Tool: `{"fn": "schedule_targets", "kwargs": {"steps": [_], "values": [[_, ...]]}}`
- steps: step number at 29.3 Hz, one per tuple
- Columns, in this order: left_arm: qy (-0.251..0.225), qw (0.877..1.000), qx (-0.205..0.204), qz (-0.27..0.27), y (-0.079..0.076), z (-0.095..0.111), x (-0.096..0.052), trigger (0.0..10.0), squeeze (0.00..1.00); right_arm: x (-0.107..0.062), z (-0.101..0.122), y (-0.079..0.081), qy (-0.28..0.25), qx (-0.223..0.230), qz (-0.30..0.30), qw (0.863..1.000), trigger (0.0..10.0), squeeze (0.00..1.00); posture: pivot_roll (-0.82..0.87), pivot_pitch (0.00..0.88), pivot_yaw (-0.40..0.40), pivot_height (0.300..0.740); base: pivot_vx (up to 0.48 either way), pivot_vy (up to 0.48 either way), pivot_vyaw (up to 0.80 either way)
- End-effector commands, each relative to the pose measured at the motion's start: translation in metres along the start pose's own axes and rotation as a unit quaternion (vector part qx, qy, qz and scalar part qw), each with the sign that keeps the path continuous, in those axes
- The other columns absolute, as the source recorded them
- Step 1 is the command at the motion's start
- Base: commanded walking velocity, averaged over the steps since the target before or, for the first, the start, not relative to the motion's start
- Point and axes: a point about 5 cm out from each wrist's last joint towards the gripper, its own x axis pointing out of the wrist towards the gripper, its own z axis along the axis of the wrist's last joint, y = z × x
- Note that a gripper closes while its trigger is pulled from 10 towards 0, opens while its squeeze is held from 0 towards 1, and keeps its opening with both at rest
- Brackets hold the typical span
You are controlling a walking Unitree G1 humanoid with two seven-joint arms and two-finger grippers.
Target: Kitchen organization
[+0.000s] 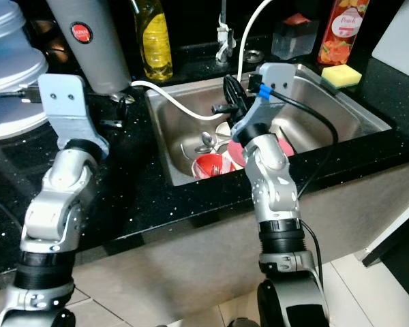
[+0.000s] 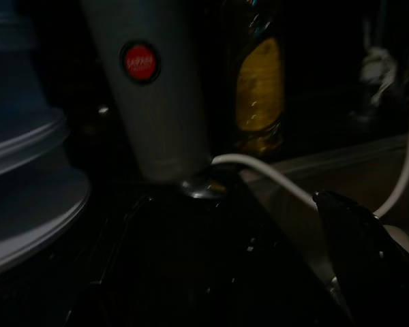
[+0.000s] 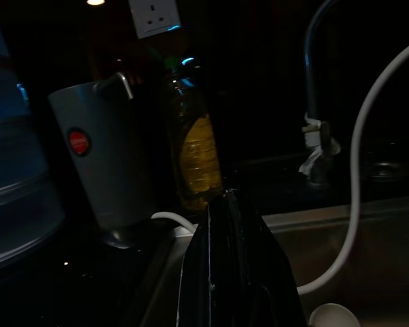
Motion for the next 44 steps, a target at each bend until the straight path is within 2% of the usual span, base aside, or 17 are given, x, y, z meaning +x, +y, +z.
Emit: {"fn": "schedule_targets", "kwargs": {"steps": [1, 7, 11, 22, 32, 44], "values": [[0.025, 1.000, 0.008, 0.012, 0.0041, -0.0100, -0.0007, 10.0, 0.00, -0.0007, -0.0024, 0.0014, 0.003, 0.000, 0.005, 1.000, 10.0, 0.00, 0.03, 0.000, 0.056, 0.740, 0.000, -0.352, 0.00], [0.027, 1.000, 0.005, 0.016, 0.0051, -0.0100, 0.0002, 10.0, 0.00, -0.0008, -0.0028, 0.0009, 0.003, 0.000, 0.004, 1.000, 10.0, 0.00, 0.03, 0.000, 0.056, 0.740, 0.000, -0.317, 0.00], [0.040, 0.999, -0.002, 0.026, 0.0084, -0.0130, 0.0004, 10.0, 0.00, -0.0005, -0.0035, 0.0008, 0.004, 0.001, 0.004, 1.000, 10.0, 0.00, 0.03, 0.000, 0.055, 0.740, 0.000, 0.000, 0.00], [0.041, 0.999, -0.003, 0.030, 0.0106, -0.0121, -0.0005, 10.0, 0.00, -0.0003, -0.0054, 0.0026, 0.007, 0.001, 0.008, 1.000, 10.0, 0.00, 0.04, 0.000, 0.052, 0.740, 0.000, 0.000, 0.00], [0.047, 0.998, -0.001, 0.033, 0.0106, -0.0137, 0.0005, 10.0, 0.00, -0.0007, -0.0060, 0.0020, 0.008, 0.002, 0.007, 1.000, 10.0, 0.00, 0.03, 0.000, 0.054, 0.740, 0.000, -0.417, 0.00], [0.052, 0.998, -0.015, 0.040, 0.0114, -0.0139, 0.0018, 10.0, 0.00, -0.0010, -0.0049, 0.0012, 0.006, -0.001, 0.007, 1.000, 10.0, 0.00, 0.03, 0.000, 0.055, 0.740, 0.000, 0.000, 0.00]]}}
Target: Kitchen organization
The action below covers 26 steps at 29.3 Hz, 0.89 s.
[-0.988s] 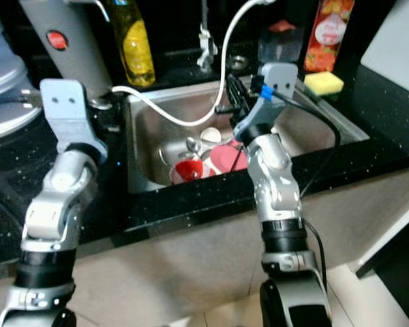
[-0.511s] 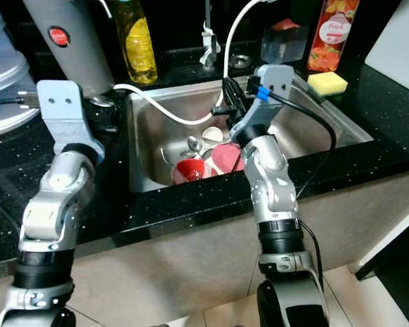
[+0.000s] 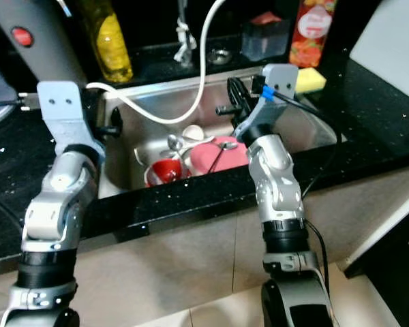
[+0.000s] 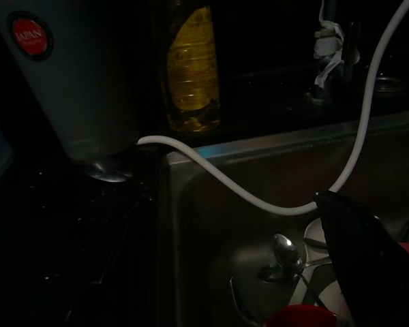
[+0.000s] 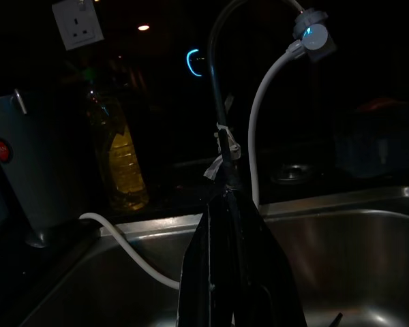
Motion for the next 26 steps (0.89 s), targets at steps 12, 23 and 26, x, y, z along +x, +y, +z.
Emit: {"fn": "schedule_targets", "kwargs": {"steps": [12, 23, 26], "values": [[0.013, 1.000, 0.000, 0.011, 0.0044, -0.0044, -0.0008, 10.0, 0.00, 0.0001, -0.0039, 0.0103, 0.006, -0.009, 0.026, 1.000, 10.0, 0.00, 0.03, 0.000, 0.055, 0.740, 0.000, 0.000, 0.00], [0.015, 1.000, 0.000, 0.012, 0.0050, -0.0052, -0.0021, 10.0, 0.00, -0.0002, -0.0049, 0.0083, 0.010, -0.005, 0.017, 1.000, 10.0, 0.00, 0.03, 0.000, 0.054, 0.740, 0.000, 0.000, 0.00], [0.016, 1.000, 0.000, 0.011, 0.0047, -0.0053, -0.0018, 10.0, 0.00, -0.0002, -0.0053, 0.0080, 0.011, -0.007, 0.016, 1.000, 10.0, 0.00, 0.03, 0.000, 0.055, 0.740, 0.000, 0.000, 0.00]]}}
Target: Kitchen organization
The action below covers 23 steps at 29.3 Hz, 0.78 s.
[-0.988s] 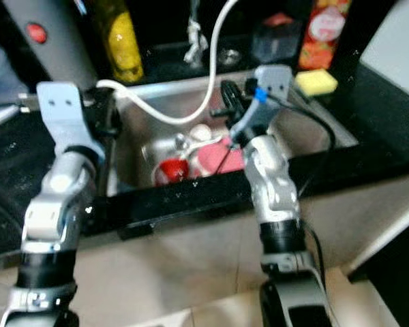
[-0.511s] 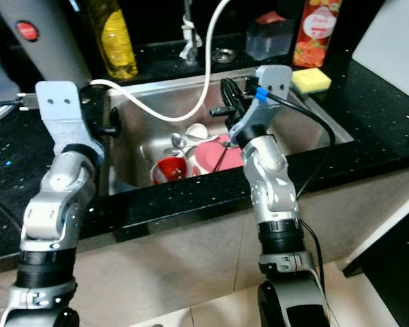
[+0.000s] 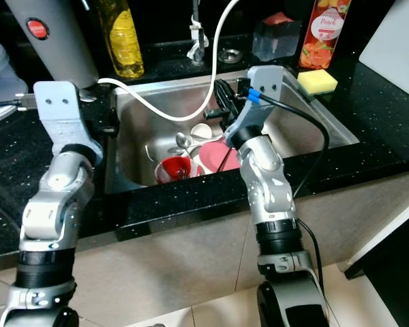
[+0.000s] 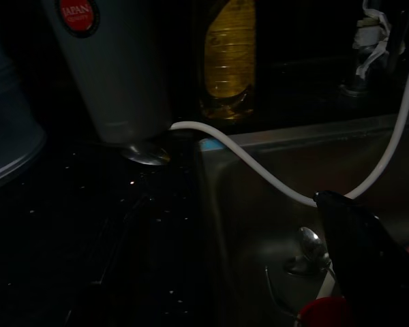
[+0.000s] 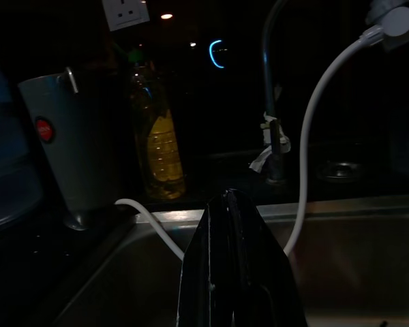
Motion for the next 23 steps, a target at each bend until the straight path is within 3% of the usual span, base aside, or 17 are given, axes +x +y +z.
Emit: {"fn": "schedule_targets", "kwargs": {"steps": [1, 23], "values": [[0.010, 1.000, 0.002, 0.004, 0.0010, -0.0042, -0.0018, 10.0, 0.00, -0.0017, -0.0032, -0.0014, 0.007, -0.005, -0.005, 1.000, 10.0, 0.00, 0.03, 0.000, 0.055, 0.740, 0.000, 0.000, 0.77], [0.014, 1.000, 0.002, -0.001, -0.0006, -0.0054, -0.0024, 10.0, 0.00, -0.0023, -0.0057, -0.0021, 0.015, -0.010, -0.007, 1.000, 10.0, 0.00, 0.04, 0.000, 0.053, 0.740, 0.000, 0.000, 0.79]]}}
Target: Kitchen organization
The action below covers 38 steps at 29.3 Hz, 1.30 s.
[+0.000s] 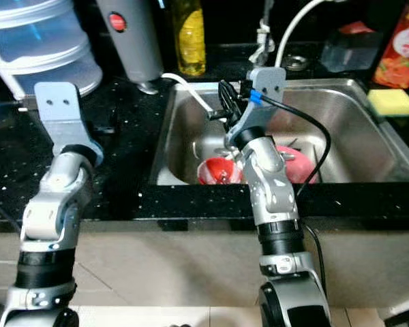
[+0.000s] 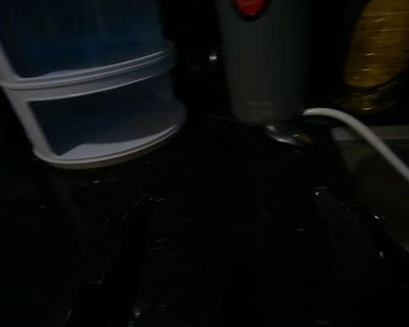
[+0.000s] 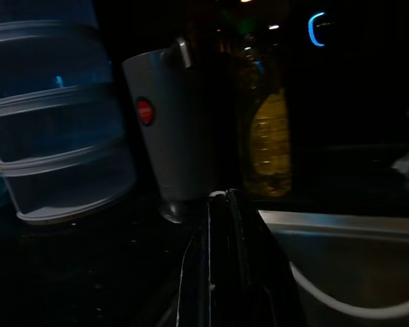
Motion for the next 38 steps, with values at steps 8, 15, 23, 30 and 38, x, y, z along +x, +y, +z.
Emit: {"fn": "schedule_targets", "kwargs": {"steps": [8, 15, 23, 30, 38], "values": [[0.012, 1.000, 0.002, 0.000, -0.0004, -0.0045, -0.0028, 10.0, 0.00, -0.0013, -0.0039, 0.0007, 0.009, 0.003, -0.001, 1.000, 10.0, 0.00, 0.04, 0.000, 0.055, 0.740, 0.000, 0.000, 0.79], [0.013, 1.000, 0.002, -0.001, -0.0010, -0.0048, -0.0028, 10.0, 0.00, -0.0015, -0.0047, -0.0005, 0.012, 0.005, -0.006, 1.000, 10.0, 0.00, 0.04, 0.000, 0.055, 0.740, 0.000, 0.000, 0.75], [0.016, 1.000, 0.002, -0.001, -0.0008, -0.0055, -0.0028, 10.0, 0.00, -0.0015, -0.0082, -0.0055, 0.024, 0.024, -0.029, 0.999, 10.0, 0.00, 0.04, 0.000, 0.057, 0.740, 0.000, 0.000, 0.00], [0.017, 1.000, 0.001, -0.002, -0.0012, -0.0058, -0.0029, 10.0, 0.00, -0.0016, -0.0091, -0.0076, 0.028, 0.029, -0.036, 0.999, 10.0, 0.00, 0.03, 0.000, 0.057, 0.740, 0.000, 0.000, -0.78], [0.017, 1.000, 0.001, -0.004, -0.0015, -0.0056, -0.0028, 10.0, 0.00, -0.0017, -0.0087, -0.0083, 0.031, 0.029, -0.038, 0.998, 10.0, 0.00, 0.03, 0.000, 0.059, 0.740, 0.000, 0.000, -0.80]]}}
